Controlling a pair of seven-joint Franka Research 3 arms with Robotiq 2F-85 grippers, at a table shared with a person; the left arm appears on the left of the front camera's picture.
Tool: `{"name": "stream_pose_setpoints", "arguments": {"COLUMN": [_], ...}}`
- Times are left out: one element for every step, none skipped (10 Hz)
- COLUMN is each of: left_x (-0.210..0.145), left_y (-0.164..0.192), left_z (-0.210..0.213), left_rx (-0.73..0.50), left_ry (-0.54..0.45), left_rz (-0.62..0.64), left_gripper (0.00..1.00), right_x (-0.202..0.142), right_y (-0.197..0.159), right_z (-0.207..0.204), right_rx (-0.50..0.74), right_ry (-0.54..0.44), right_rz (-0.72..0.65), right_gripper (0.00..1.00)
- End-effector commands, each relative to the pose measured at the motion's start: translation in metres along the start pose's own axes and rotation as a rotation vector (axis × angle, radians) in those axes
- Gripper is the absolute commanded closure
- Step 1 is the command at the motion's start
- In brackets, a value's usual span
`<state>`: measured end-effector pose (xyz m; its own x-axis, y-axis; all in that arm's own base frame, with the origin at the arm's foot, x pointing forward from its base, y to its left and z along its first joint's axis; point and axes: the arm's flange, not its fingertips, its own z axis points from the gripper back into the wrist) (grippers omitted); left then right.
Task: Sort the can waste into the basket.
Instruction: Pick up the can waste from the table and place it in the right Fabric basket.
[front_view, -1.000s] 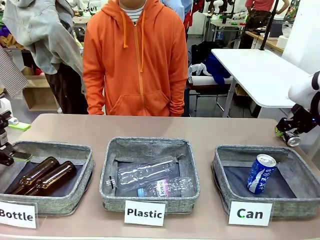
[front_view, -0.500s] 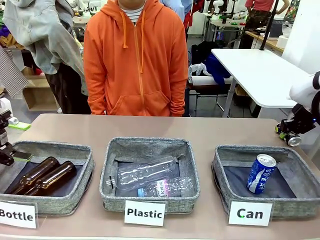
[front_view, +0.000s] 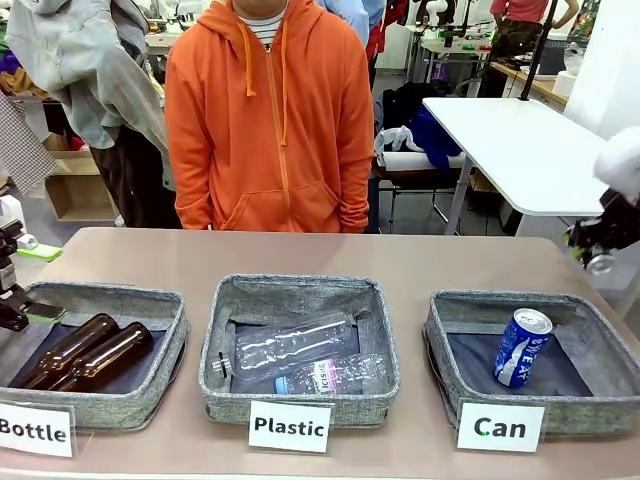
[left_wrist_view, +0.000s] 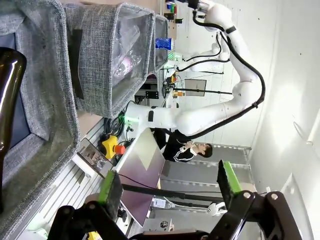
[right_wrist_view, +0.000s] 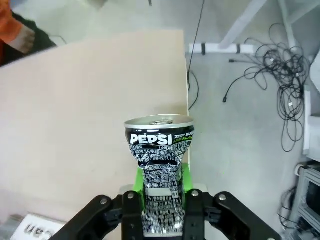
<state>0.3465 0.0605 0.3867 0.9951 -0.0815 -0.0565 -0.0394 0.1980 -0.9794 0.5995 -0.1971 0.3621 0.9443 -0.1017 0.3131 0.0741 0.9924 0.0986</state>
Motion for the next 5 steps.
{"name": "stream_pose_setpoints", "arguments": {"left_x": [0.001, 0.001, 0.001, 0.001, 0.001], "left_y": [-0.001, -0.001, -0.001, -0.001, -0.001], "left_z": [0.000, 0.000, 0.000, 0.000, 0.000], "left_rx": [-0.017, -0.017, -0.017, -0.017, -0.017], "left_ry": [-0.004, -0.004, -0.004, -0.004, -0.004], "left_rz": [-0.022, -0.022, -0.022, -0.022, -0.022], "left_gripper": [0.00, 0.00, 0.00, 0.00, 0.00], "right_x": [-0.027, -0.037, -0.052, -0.069, -0.085], "right_y": [0.031, 0.050, 0.072, 0.096, 0.116], "right_z": [0.080, 0.121, 0.155, 0.184, 0.201], "right_rx": [0.039, 0.137, 0.194, 0.275, 0.328], "right_ry": [-0.097, -0.105, -0.098, -0.065, -0.033], "right_rz": [-0.014, 0.077, 0.170, 0.250, 0.349], "right_gripper": [1.00, 1.00, 1.00, 1.00, 1.00]}}
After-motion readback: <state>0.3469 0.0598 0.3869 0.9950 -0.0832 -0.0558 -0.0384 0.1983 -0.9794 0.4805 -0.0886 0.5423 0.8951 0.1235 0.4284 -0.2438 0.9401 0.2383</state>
